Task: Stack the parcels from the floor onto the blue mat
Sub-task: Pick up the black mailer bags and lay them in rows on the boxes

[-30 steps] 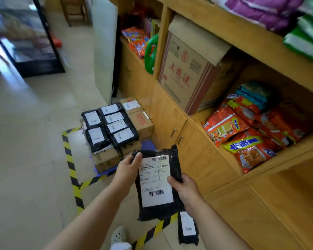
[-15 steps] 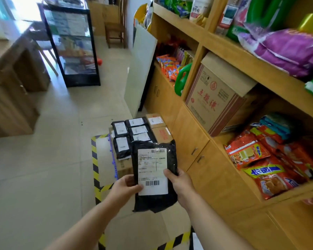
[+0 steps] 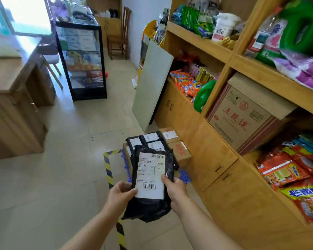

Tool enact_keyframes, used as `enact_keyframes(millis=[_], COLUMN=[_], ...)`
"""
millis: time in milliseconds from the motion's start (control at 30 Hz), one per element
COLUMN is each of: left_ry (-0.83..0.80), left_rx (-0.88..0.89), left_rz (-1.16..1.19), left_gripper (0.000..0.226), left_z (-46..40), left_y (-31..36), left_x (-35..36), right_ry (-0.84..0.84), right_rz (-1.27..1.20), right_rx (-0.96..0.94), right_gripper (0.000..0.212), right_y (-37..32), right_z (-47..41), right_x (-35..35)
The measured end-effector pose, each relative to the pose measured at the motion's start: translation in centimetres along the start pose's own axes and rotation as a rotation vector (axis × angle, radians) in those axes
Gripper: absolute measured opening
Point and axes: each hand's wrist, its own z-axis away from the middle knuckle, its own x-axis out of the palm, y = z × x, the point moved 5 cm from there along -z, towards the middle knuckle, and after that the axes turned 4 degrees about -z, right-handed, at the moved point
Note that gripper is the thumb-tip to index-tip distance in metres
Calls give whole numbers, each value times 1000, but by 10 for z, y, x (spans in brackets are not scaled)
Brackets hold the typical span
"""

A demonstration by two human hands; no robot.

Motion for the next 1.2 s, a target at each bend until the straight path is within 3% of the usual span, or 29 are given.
enact_keyframes(millis=[267,500,900,1000,1200], left_ry=[-223,-209,-109,-95,-103], left_rx=[-67,-72,40,24,-2], left_rz=[-26,-143,-220,-182,-204], left_gripper=[65,47,50,51,51], left_z=[-65,-135,-291,-323,-399], left_y=[43,70,180,200,228], left_x=[-51,-61,-98,-113,-152], right_ry=[67,99,27,11,-3], right_rz=[-56,-30,-14,31,-7], right_rx=[43,54,107,113,133], right_gripper=[22,21,18,26,13], right_y=[-15,-41,-132,-153,-182], right_z=[-23,-81,-224,-253,-304], right_x=[76,110,217,245,307])
